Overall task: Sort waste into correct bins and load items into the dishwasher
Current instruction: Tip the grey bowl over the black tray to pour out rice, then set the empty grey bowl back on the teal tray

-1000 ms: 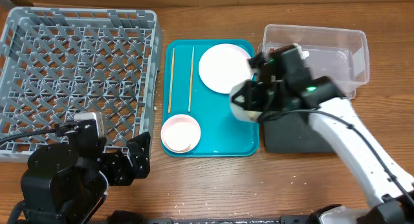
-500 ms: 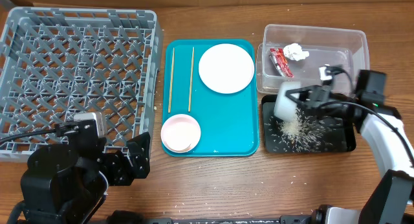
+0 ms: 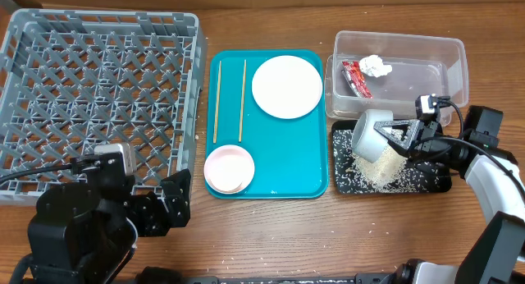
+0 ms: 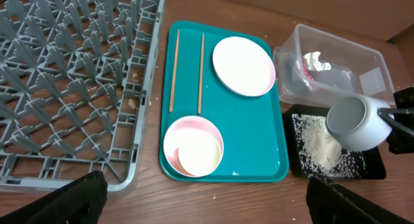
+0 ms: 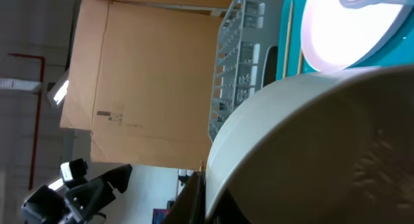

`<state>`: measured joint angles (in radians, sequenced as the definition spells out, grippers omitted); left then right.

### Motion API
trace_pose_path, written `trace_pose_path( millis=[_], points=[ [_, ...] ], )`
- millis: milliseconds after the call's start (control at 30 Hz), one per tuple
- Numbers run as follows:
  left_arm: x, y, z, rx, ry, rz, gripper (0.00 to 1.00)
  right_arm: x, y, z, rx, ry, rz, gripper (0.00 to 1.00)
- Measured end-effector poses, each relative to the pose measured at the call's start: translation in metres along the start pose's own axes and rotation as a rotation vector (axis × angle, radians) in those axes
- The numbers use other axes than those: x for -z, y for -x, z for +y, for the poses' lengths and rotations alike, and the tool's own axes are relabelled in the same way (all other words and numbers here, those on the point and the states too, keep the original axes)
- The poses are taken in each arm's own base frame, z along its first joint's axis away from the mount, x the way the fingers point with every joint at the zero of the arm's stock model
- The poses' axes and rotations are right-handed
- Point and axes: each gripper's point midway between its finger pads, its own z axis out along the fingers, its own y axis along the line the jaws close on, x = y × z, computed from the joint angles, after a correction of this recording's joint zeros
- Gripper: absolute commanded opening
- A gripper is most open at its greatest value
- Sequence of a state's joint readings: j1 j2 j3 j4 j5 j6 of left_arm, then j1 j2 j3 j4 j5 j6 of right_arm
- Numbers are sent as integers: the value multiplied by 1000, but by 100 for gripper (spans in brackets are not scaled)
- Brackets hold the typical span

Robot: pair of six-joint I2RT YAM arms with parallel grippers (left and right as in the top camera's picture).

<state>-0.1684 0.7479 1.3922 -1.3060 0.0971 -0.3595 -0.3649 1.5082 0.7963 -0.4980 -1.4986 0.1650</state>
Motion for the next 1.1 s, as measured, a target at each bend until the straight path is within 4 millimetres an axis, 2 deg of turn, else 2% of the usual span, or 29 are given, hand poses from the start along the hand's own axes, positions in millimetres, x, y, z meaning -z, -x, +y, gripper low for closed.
trace_pose_path(
  millis=[100, 200, 300, 400, 467, 533, 633, 767, 800, 833, 867, 900, 1000, 1100],
  points=[
    [0, 0, 0, 0, 0, 0, 100, 1, 3, -10, -14, -56, -15, 4],
    [0, 0, 0, 0, 1, 1, 100, 0, 5, -7, 20, -41, -13, 4],
    [0, 0, 0, 0, 0, 0, 100, 2, 10, -20, -21, -118, -40, 4],
    [0, -1, 0, 0, 2, 5, 100, 0, 13, -7, 67, -51, -24, 4],
    [0, -1, 1, 1, 2, 6, 100, 0, 18, -19, -14, -126, -53, 4],
    [0, -1, 0, 1, 2, 5, 100, -5, 19, -9, 26, -80, -30, 4],
    [0, -1, 1, 1, 2, 6, 100, -32, 1, 3, 26, -54, 66, 4],
    [0, -1, 0, 0, 1, 4, 100, -96, -47, 28, 141, -100, 253, 4],
    [0, -1, 0, 0, 1, 3, 100, -115, -63, 24, 172, -166, 288, 4],
    [0, -1, 0, 0, 1, 4, 100, -139, -92, 10, 207, -285, 344, 4],
    [0, -1, 0, 0, 2, 4, 100, -148, -105, -1, 230, -362, 360, 4],
    [0, -1, 0, 0, 1, 4, 100, -157, -124, -28, 302, -556, 367, 4],
    [0, -1, 0, 0, 1, 3, 100, -163, -128, -58, 455, -780, 312, 4],
    [0, -1, 0, 0, 1, 4, 100, -167, -108, -81, 540, -907, 218, 6]
  ],
)
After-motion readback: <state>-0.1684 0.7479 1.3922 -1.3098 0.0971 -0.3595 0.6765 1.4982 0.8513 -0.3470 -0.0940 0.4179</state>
